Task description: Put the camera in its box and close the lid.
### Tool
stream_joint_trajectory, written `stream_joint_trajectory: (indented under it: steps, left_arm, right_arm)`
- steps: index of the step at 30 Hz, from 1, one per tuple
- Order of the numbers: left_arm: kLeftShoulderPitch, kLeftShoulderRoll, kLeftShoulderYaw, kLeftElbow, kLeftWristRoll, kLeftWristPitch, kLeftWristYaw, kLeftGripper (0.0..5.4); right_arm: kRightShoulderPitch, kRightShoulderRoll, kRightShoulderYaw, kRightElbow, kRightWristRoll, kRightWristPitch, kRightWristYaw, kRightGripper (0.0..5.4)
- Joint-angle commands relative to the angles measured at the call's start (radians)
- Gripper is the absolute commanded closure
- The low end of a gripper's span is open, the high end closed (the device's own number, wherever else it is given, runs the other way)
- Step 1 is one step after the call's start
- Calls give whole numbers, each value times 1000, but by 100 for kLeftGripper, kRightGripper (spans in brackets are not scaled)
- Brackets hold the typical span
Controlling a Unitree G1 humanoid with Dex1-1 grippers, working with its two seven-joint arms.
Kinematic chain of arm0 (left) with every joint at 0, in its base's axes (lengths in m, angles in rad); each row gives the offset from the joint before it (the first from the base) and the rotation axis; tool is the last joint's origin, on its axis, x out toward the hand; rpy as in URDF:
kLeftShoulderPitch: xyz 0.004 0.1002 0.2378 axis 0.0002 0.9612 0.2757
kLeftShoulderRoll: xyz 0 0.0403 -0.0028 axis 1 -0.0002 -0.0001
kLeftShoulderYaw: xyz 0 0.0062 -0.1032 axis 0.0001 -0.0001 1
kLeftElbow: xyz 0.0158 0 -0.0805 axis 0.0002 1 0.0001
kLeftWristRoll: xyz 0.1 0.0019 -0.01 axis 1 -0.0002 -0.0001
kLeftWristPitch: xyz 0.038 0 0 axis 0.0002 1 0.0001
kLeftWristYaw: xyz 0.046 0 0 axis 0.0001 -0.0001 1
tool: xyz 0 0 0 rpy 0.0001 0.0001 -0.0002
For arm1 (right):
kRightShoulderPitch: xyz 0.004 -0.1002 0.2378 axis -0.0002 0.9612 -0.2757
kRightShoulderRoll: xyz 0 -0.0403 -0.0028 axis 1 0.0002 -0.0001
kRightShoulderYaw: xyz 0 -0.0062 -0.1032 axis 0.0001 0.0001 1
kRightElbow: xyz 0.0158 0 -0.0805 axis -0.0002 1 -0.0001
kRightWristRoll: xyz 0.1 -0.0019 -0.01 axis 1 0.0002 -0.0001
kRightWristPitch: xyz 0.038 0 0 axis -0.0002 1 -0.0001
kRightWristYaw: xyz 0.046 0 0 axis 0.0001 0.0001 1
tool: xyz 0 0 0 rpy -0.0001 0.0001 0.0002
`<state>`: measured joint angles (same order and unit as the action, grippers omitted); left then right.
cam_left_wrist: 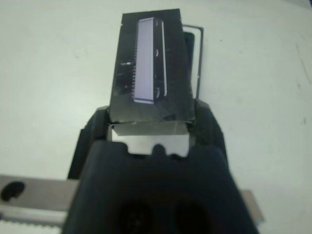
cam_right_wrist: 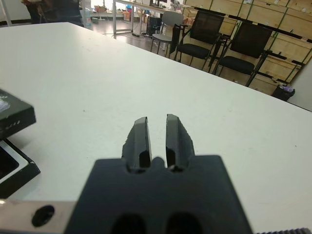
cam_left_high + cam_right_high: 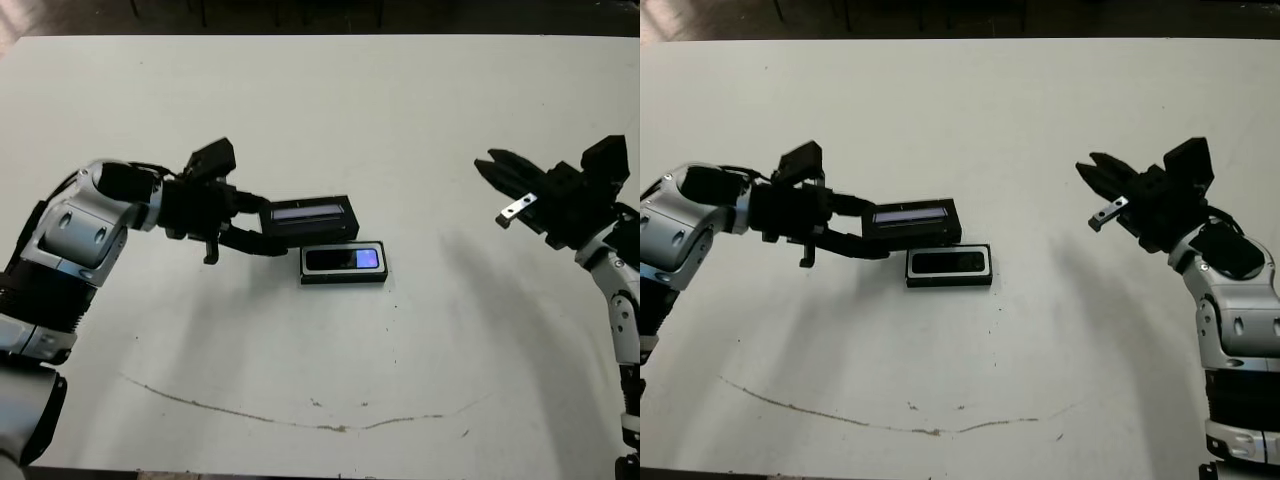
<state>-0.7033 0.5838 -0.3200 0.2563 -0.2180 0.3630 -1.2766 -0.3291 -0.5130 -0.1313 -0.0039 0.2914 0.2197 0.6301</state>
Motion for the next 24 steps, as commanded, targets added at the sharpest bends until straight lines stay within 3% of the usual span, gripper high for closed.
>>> stream_joint_trajectory:
  steps: [1,7,12,24]
  left_arm:
    - [-2,-10,-7,38,20,-33,-27,390]
    - [4,-22,-1,45,29,-67,-38,390]
    - [17,-34,-1,32,14,-9,-45,390]
    - [50,-86,-18,3,3,-9,-62,390]
  right_arm:
    - [3,-8,7,25,-9,-16,18,540]
    - [7,-16,19,16,-23,-30,31,540]
    - [10,-21,21,3,-16,-5,41,540]
    - [11,-26,27,1,-28,-9,42,540]
